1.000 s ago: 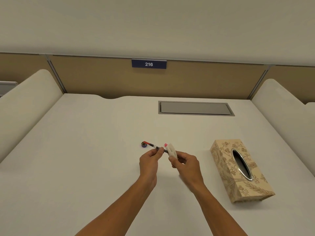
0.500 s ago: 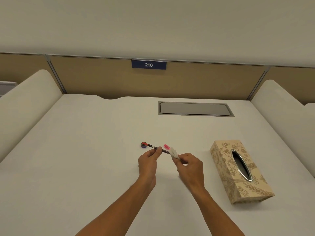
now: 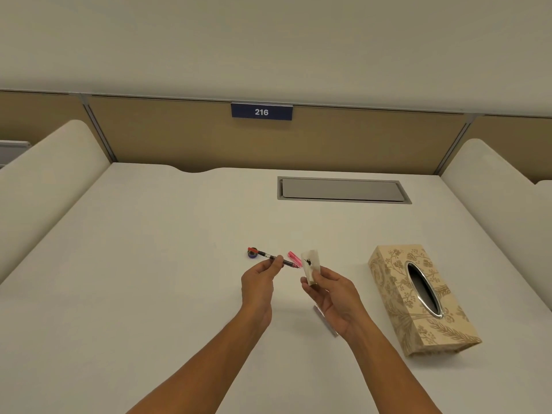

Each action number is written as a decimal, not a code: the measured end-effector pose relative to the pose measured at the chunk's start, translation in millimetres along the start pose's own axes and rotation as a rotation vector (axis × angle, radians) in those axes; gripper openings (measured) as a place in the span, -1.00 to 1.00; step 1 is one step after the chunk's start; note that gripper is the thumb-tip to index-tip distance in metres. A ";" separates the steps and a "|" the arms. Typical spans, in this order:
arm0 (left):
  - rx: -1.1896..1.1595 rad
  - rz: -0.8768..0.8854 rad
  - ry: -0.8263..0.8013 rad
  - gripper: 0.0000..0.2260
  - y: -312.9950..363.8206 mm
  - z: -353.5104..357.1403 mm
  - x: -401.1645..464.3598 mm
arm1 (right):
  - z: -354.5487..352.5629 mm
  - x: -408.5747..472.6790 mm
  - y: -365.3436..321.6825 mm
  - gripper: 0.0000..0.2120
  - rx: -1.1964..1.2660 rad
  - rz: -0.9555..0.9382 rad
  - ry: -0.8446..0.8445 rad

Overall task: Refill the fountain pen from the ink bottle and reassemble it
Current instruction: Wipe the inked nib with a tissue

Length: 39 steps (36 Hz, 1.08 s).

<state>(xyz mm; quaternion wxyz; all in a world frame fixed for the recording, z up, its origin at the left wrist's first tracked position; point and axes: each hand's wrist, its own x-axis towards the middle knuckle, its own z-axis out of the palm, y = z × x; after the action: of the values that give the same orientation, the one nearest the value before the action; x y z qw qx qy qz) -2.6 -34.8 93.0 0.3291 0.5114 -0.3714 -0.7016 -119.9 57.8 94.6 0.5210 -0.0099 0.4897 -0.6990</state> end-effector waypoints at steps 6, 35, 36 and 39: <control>0.000 -0.009 0.017 -0.90 1.8 1.3 -2.3 | 1.4 0.7 2.8 -0.81 -0.260 -0.148 0.111; -0.049 -0.023 0.016 -0.88 0.0 -7.5 -1.5 | 18.6 -17.0 0.6 -0.69 -0.514 -0.420 0.081; -0.051 -0.022 0.016 -0.88 0.0 -7.4 -1.5 | 18.5 -16.8 0.6 -0.71 -0.511 -0.419 0.082; -0.056 -0.020 0.013 -0.86 0.3 -7.4 -1.9 | 19.0 -17.2 0.7 -0.71 -0.510 -0.415 0.083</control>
<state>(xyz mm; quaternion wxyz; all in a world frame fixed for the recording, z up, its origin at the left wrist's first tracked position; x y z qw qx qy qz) 5.0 -34.7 92.6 0.3387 0.5103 -0.3442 -0.7116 -101.7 57.7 112.6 0.3276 -0.2112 0.6574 -0.6449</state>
